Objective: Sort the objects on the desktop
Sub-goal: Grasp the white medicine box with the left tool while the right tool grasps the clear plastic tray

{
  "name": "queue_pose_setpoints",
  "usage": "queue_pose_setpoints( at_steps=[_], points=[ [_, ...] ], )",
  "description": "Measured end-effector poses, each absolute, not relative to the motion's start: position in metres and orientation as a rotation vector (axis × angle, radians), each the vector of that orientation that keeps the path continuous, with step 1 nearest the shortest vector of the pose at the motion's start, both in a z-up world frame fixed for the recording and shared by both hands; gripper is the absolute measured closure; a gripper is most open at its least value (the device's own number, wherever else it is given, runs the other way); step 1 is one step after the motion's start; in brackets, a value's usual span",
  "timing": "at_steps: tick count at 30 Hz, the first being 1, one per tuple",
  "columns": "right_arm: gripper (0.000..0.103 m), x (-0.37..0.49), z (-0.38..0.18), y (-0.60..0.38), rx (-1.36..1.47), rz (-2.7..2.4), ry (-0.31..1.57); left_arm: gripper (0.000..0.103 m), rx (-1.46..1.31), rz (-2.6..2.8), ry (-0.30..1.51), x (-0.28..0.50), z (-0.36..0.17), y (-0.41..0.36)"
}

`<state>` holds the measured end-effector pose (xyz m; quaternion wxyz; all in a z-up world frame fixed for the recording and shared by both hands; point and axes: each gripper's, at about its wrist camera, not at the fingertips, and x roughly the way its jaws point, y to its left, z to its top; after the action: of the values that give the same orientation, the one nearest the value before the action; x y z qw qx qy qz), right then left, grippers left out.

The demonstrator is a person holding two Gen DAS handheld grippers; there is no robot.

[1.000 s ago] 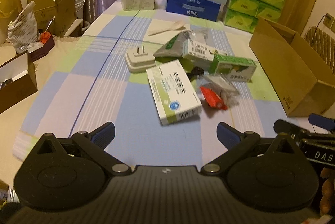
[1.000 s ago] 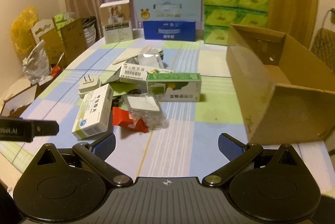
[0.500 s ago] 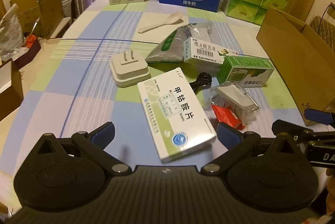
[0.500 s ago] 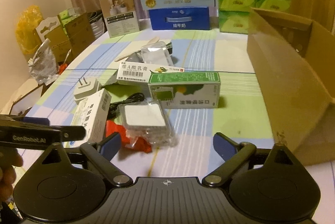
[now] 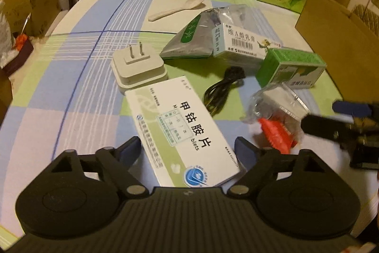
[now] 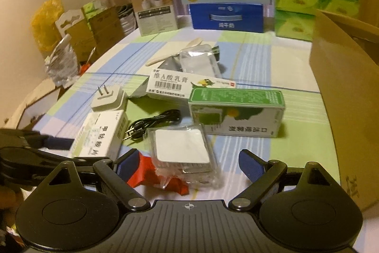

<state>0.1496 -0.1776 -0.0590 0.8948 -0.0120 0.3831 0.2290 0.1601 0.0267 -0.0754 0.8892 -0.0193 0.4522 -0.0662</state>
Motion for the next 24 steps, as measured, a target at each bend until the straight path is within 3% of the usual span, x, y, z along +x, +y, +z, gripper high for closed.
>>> queue_pose_setpoints(
  at_steps=[3, 7, 9, 15, 24],
  points=[
    [0.015, 0.156, -0.065, -0.171, -0.048, 0.479, 0.818, 0.026, 0.021, -0.146, 0.923, 0.155, -0.073, 0.029],
    [0.029, 0.164, -0.073, -0.171, -0.046, 0.466, 0.861, 0.026, 0.067, -0.137, 0.926, 0.152, -0.075, 0.029],
    [0.031, 0.168, -0.076, -0.172, -0.041, 0.46, 0.869, 0.027, 0.058, -0.139, 0.925, 0.152, -0.075, 0.03],
    [0.048, 0.178, -0.08, -0.168, -0.04, 0.471, 0.878, 0.019, 0.032, -0.117, 0.908, 0.156, -0.075, 0.033],
    [0.055, 0.167, -0.068, -0.179, -0.037, 0.406, 0.848, 0.019, -0.02, -0.096, 0.9, 0.165, -0.077, 0.035]
  ],
)
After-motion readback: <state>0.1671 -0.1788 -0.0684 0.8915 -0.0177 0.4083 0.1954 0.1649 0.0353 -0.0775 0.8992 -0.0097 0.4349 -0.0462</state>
